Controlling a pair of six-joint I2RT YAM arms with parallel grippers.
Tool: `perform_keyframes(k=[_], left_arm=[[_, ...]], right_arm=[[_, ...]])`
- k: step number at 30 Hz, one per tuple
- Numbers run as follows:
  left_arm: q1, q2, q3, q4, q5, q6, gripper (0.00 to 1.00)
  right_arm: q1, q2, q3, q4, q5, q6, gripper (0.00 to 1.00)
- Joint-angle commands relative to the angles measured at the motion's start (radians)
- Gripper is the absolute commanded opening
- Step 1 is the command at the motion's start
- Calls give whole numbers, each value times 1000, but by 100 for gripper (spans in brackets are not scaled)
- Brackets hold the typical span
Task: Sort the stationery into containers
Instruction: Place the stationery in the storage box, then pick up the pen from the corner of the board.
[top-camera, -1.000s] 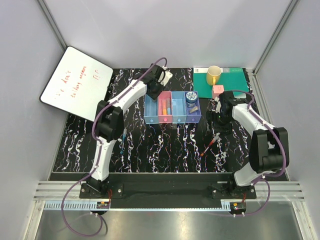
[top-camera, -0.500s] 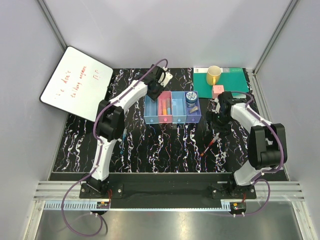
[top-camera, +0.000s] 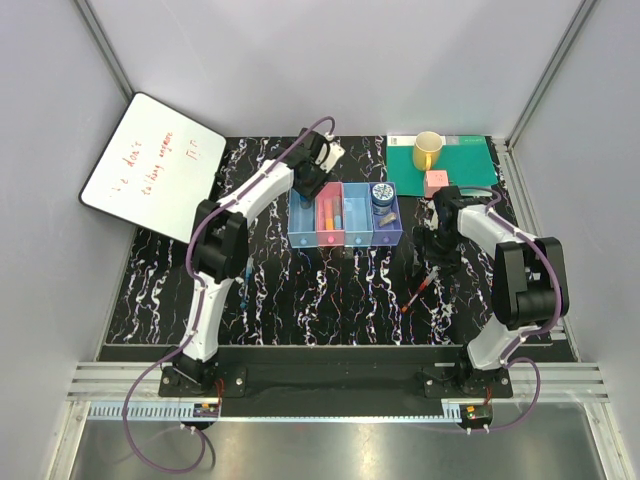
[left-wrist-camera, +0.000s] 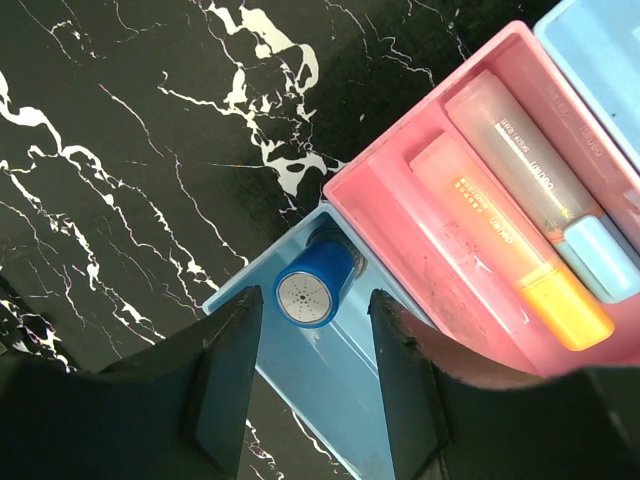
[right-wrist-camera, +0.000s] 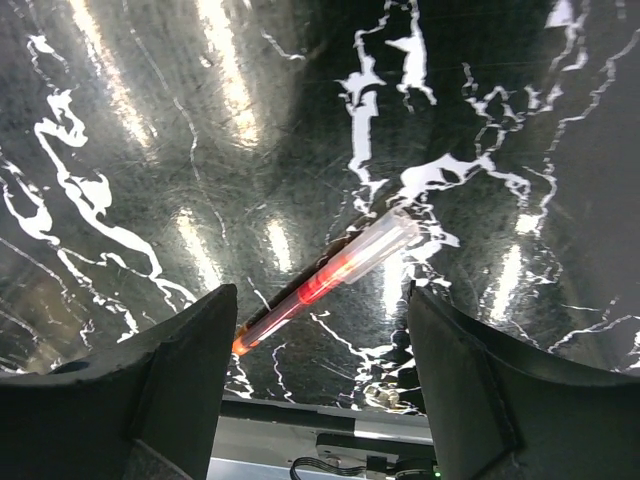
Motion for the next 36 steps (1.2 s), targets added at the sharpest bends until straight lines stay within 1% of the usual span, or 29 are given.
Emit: perform_keyframes(k=[1, 7, 15, 18, 23, 28, 32, 36], left_arm=[[6, -34, 34, 38, 2, 3, 52], [6, -135, 25, 37, 13, -5, 53], [6, -298, -7, 28, 13, 16, 54], [6, -352, -30, 26, 7, 36, 54], [18, -436, -84, 22, -7, 64, 55], [50, -511, -199, 3, -6, 67, 55], [65, -598, -362, -3, -3, 67, 54], [88, -652, -450, -8, 4, 47, 54]], right_arm=[[-6, 5, 34, 9, 40, 19, 76], [-5, 21, 17, 7, 9, 38, 76], [-5, 76, 15, 10, 14, 62, 74], [-5, 82, 4, 18, 16, 79, 71], [-5, 90, 1, 18, 22, 87, 60], [-5, 110, 20, 24, 39, 84, 56], [-5, 139, 50, 26, 98, 82, 55], [-5, 172, 98, 33, 177, 75, 50]])
